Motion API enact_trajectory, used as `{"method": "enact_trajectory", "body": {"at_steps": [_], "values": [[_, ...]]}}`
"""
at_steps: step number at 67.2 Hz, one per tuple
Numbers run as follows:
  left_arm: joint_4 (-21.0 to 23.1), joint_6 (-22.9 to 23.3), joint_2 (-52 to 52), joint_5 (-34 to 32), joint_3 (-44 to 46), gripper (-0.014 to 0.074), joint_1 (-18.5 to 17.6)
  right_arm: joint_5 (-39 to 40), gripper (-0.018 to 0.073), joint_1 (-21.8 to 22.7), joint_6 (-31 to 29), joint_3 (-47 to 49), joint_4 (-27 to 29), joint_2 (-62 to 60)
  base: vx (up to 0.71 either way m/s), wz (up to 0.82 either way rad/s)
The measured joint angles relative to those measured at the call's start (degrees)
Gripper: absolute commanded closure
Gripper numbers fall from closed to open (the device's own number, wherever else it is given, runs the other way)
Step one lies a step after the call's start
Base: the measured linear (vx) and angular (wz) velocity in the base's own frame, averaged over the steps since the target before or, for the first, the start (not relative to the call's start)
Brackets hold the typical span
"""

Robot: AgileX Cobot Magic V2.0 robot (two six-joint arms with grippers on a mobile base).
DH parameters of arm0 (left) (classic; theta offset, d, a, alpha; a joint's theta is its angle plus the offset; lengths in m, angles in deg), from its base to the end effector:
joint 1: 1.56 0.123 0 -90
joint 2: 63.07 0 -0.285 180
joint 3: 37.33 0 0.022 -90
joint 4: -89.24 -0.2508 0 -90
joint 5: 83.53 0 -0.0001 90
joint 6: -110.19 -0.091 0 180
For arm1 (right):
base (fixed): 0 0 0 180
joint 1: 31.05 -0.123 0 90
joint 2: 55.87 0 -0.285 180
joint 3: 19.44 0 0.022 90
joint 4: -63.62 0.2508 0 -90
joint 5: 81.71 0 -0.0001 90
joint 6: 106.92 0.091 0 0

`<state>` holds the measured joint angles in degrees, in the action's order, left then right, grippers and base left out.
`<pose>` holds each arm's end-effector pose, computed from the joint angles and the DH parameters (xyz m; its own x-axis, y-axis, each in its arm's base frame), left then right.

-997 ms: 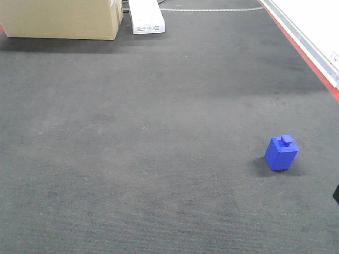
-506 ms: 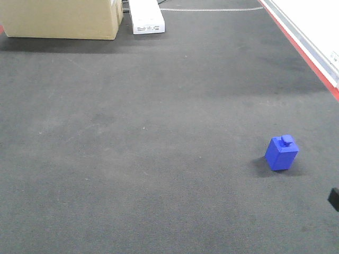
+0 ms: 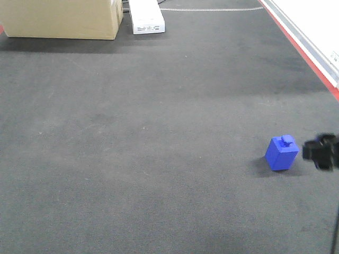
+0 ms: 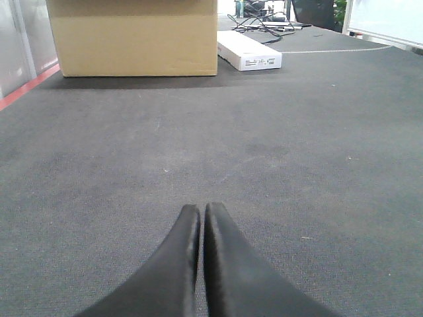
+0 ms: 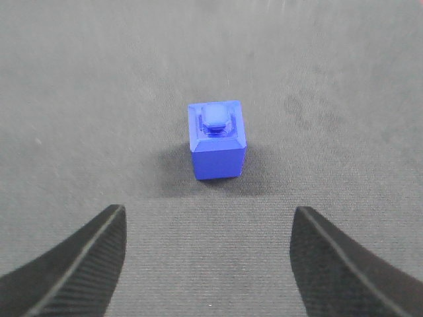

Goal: Pour parts from conveyor to right shelf
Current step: 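Close the right gripper on the blue block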

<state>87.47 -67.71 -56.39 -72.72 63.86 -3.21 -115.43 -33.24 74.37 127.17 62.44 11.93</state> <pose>0.0557 -0.0011 0.1877 -0.1097 -0.0031 -0.9940 0.0223 0.9997 -0.0056 0.2069 0.0069 0.2955 -0.7056 -0.0216 -0.7083 -0.0263 0.9996 -0.0043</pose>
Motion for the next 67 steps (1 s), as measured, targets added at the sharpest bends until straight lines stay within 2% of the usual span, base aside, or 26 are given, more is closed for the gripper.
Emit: {"method": "enact_trajectory", "body": {"at_steps": [12,38,56,67], "values": [[0.0,0.0,0.0,0.0,0.0,0.0603,0.0,-6.7,0.0043,0.0,-2.8,10.8,0.0,11.0,0.00,0.00],[0.0,0.0,0.0,0.0,0.0,0.0603,0.0,-22.1,0.0043,0.0,-3.5,31.5,-1.6,34.3,0.00,0.00],[0.0,0.0,0.0,0.0,0.0,0.0603,0.0,-28.3,0.0043,0.0,-3.7,41.3,-2.8,44.9,0.00,0.00],[0.0,0.0,0.0,0.0,0.0,0.0603,0.0,-31.4,0.0044,0.0,-3.7,43.6,-2.8,49.8,0.00,0.00]]}}
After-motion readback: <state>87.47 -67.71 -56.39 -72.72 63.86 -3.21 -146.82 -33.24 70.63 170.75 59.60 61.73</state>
